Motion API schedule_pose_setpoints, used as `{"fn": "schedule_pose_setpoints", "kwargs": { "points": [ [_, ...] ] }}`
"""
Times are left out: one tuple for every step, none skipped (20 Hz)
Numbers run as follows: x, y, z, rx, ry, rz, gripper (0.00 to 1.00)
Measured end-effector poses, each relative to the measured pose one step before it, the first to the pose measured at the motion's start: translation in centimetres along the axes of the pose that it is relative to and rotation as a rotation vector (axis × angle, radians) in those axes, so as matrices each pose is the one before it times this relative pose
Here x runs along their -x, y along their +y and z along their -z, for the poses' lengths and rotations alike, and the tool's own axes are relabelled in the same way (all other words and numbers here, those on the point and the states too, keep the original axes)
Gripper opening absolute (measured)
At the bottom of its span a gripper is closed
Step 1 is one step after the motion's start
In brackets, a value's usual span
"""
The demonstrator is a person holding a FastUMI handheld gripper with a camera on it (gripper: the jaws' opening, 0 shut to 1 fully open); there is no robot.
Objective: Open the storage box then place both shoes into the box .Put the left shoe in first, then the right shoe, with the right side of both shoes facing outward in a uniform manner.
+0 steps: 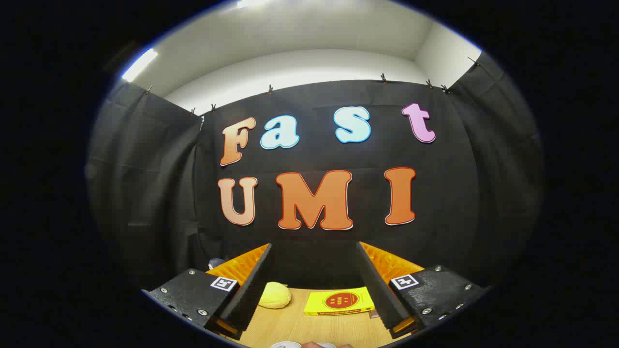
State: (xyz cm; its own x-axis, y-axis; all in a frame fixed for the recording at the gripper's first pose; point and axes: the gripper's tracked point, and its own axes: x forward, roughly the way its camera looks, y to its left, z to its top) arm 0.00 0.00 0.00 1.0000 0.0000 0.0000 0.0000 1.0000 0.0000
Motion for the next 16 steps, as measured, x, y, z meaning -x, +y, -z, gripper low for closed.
{"fn": "schedule_pose_setpoints", "kwargs": {
  "points": [
    [0.028, 0.026, -0.076, 0.00264, -0.00205, 0.00080, 0.99],
    [-0.012, 0.187, -0.023, 0.00049, 0.00144, -0.00411, 0.99],
    [-0.002, 0.123, 0.067, 0.00117, 0.00462, -0.00395, 0.99],
    [-0.037, 0.145, 0.004, 0.00161, 0.00425, -0.00247, 0.99],
    [0.006, 0.072, -0.109, 0.00183, 0.00044, -0.00088, 0.99],
    [-0.059, 0.136, -0.122, 0.00109, 0.00181, 0.00093, 0.99],
    [0.063, 0.155, -0.135, 0.00105, 0.00009, -0.00215, 0.99],
    [0.038, 0.183, -0.124, 0.00228, -0.00295, -0.00061, 0.99],
    [-0.020, 0.252, -0.112, 0.00330, -0.00414, -0.00272, 0.99],
    [-0.021, 0.141, 0.096, 0.00332, 0.00031, 0.00049, 0.99],
    [-0.014, 0.208, 0.169, -0.00049, 0.00613, -0.00034, 0.99],
    [0.032, 0.396, 0.349, -0.00184, 0.00752, -0.00216, 0.99],
    [-0.019, 0.383, 0.280, -0.00409, 0.00743, -0.00397, 0.99],
    [-0.017, 0.453, 0.282, -0.00227, 0.00423, -0.00740, 0.99],
    [0.033, 0.455, 0.213, -0.00023, 0.00537, -0.00908, 0.99],
    [-0.015, 0.584, 0.200, 0.00420, 0.00427, -0.01479, 0.99]
  ]
}}
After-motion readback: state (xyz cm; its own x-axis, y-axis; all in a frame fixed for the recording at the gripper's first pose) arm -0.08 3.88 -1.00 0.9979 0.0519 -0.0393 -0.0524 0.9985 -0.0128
